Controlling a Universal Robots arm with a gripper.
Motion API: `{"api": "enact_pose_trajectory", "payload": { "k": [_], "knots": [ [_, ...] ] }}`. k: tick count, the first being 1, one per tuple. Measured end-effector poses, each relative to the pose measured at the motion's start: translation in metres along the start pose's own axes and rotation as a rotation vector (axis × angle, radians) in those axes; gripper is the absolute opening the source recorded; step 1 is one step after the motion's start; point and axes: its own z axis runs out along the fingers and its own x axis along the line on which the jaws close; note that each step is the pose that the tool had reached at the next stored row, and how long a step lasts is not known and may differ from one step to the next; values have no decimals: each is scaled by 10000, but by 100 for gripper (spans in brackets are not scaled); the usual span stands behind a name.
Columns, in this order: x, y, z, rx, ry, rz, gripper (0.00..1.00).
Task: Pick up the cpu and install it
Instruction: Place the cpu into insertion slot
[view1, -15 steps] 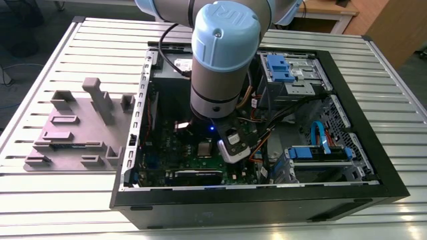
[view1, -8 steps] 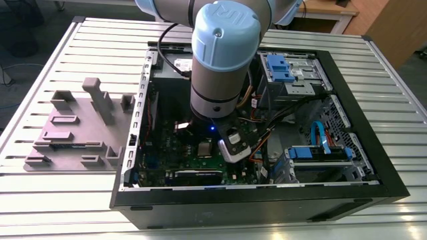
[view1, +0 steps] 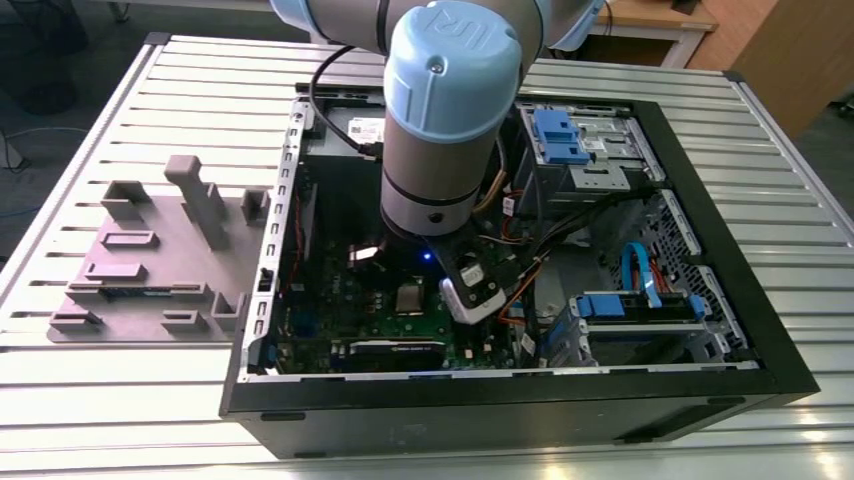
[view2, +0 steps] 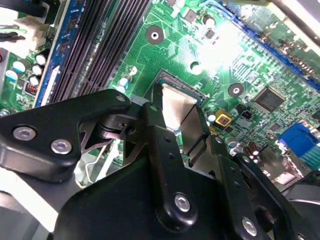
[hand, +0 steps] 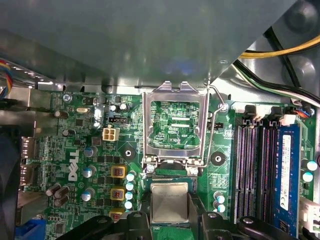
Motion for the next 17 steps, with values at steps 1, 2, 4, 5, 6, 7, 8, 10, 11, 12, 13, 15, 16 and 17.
{"api": "enact_pose_trajectory", "payload": {
  "k": [1, 2, 4, 5, 6, 7, 8, 10, 11, 12, 13, 15, 16, 17],
  "knots": [
    [0, 0, 0, 0, 0, -11, 40],
    [1, 0, 0, 1, -1, -32, 40],
    [2, 0, 0, 2, -1, -60, 40],
    [2, 0, 0, 2, -1, -60, 40],
    [2, 0, 0, 2, -1, -61, 40],
    [2, 0, 0, 2, -1, -62, 40],
    [2, 0, 0, 2, 0, -62, 40],
    [2, 0, -1, 5, 1, -63, 40],
    [2, -1, -2, 8, 1, -63, 39],
    [2, -1, -2, 6, 2, -64, 39],
    [2, 0, -1, 5, 1, -65, 34],
    [2, 0, 0, 3, 0, -66, 34],
    [2, 0, 0, 2, -1, -66, 34],
    [2, 0, 0, 3, 0, -67, 34]
  ]
}}
